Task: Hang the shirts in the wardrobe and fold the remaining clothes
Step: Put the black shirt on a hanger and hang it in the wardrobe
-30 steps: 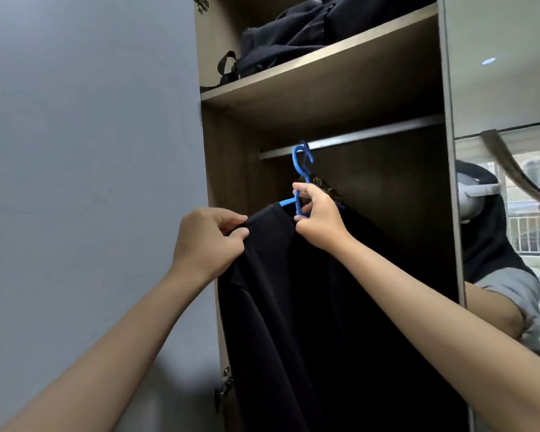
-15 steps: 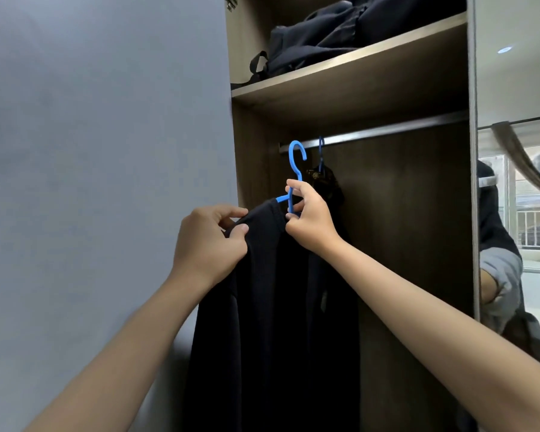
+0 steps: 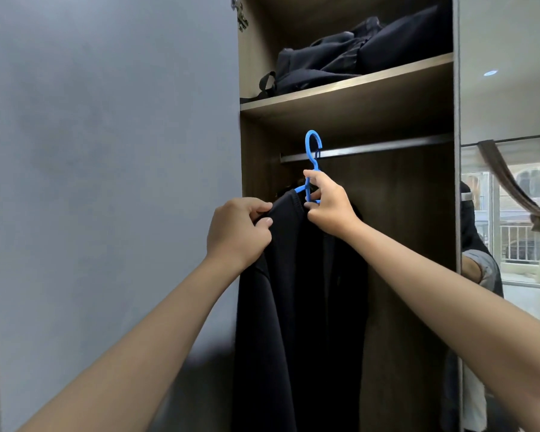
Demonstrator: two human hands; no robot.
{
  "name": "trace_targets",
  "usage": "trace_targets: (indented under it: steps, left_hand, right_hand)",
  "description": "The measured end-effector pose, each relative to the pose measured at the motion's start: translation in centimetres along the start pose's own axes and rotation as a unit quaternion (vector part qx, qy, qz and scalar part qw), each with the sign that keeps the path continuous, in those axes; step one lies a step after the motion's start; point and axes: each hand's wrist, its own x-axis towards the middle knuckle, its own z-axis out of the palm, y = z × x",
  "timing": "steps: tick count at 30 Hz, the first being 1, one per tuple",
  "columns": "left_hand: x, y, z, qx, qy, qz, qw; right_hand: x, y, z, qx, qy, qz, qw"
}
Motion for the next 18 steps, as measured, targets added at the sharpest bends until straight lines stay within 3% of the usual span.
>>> trace_targets:
  steps: [11, 18]
  left_hand:
    - [7.3, -3.4, 7.8, -0.015, -0.025, 0.002, 1.0]
    - [12.8, -4.8, 15.1, -0.028, -0.046, 0.003, 0.999]
  right_hand:
    - [7.0, 7.5, 0.8, -0.047, 0.008, 0.012, 0.999]
    - [12.0, 14.5, 0.9, -0.019, 0.03, 0.059, 0.998]
